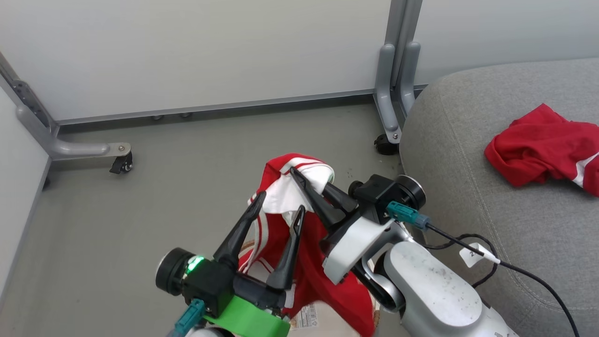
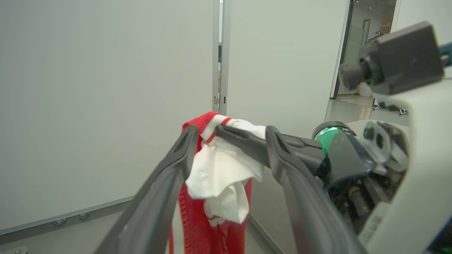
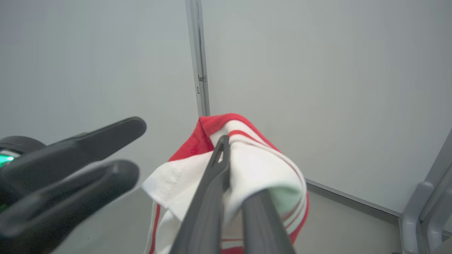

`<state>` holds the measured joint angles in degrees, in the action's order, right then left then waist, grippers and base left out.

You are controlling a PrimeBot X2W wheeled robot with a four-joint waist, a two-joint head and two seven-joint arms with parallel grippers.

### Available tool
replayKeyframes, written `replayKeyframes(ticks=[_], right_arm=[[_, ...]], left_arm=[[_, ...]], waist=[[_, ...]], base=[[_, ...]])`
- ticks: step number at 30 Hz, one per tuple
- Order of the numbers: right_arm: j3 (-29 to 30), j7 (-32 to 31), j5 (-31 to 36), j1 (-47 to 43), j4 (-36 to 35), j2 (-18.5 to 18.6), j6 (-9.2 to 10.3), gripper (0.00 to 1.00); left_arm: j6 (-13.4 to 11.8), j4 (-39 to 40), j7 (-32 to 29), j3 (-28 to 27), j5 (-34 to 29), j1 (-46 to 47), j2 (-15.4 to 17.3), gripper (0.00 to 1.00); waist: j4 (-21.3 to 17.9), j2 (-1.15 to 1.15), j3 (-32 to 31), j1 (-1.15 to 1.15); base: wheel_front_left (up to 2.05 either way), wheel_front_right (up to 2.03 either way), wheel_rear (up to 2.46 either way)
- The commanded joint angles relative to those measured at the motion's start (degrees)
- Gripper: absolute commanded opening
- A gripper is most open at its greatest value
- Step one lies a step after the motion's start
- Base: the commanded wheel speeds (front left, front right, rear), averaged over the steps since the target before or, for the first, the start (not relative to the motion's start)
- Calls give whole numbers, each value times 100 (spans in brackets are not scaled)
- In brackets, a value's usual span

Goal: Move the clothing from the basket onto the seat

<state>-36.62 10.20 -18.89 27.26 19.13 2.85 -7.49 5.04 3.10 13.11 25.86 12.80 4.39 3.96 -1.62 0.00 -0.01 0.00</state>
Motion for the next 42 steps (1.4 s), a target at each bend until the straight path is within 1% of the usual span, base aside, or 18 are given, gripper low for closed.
replayKeyframes(ticks=[1, 6, 12, 19, 24, 31, 42], right_arm=[[55, 41, 50, 52, 41, 9, 0, 0], [231, 33, 151, -67, 196, 10, 0, 0], [335, 13, 247, -258, 344, 11, 0, 0], [382, -12, 302, -404, 409, 10, 0, 0], [417, -29, 300, -428, 428, 12, 0, 0], [526, 0, 346, -363, 419, 12, 0, 0], [922, -9, 463, -297, 448, 59, 0, 0]], left_arm=[[26, -67, -54, 45, -82, -142, 76, 100], [71, -224, -287, 247, -132, -342, 316, 100], [95, -300, -481, 379, -116, -509, 520, 100], [59, -279, -528, 411, -89, -552, 596, 100], [44, -249, -557, 436, -93, -454, 628, 100], [10, -187, -580, 465, -83, -358, 683, 100], [-10, -85, -635, 486, -68, -155, 755, 100]], waist=[[11, 0, -7, 0], [17, 0, -21, 0], [-31, 0, -19, 0], [-223, 0, 15, 0], [-478, 0, 78, 0], [-1087, 0, 221, 0], [-2361, 0, 517, 0]], base=[[0, 0, 0], [0, 0, 0], [0, 0, 0], [0, 0, 0], [0, 0, 0], [0, 0, 0], [0, 0, 0]])
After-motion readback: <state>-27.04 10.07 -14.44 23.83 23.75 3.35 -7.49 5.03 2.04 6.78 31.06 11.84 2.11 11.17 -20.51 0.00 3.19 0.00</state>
